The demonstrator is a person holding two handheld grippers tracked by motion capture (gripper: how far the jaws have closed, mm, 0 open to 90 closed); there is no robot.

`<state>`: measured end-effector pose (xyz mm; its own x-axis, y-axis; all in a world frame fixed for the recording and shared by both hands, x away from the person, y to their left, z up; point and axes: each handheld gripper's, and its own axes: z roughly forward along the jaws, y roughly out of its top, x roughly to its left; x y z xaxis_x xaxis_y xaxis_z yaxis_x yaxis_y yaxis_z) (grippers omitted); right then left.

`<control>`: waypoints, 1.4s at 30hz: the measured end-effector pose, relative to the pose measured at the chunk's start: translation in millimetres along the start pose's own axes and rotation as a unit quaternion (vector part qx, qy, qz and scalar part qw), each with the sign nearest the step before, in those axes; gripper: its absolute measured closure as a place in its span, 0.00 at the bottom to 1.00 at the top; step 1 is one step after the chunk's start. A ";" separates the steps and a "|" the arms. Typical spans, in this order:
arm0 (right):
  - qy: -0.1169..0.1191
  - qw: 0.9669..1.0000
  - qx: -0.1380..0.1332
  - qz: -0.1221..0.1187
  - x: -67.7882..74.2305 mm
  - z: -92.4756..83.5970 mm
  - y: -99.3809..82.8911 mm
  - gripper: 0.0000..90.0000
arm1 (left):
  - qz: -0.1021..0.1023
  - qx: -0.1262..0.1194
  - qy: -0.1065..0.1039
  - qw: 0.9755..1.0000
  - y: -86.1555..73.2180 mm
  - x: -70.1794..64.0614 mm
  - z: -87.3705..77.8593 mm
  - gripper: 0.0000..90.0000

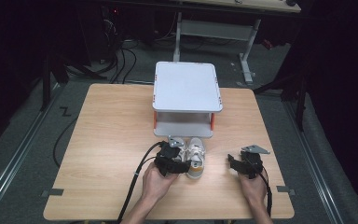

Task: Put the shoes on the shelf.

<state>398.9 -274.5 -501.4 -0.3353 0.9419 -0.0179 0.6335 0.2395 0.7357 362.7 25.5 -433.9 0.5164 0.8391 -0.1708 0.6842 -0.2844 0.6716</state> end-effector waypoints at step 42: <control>0.000 1.000 0.000 -0.002 0.3 0.4 0.3 0.42 | -0.015 0.022 0.049 0.998 3.6 -15.6 17.8 0.65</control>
<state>399.2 -274.1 -501.5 -0.3378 0.9410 -0.0206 0.6325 0.2431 0.7354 366.2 3.1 -441.7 0.4435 0.8885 -0.1178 0.7216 -0.2760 0.6349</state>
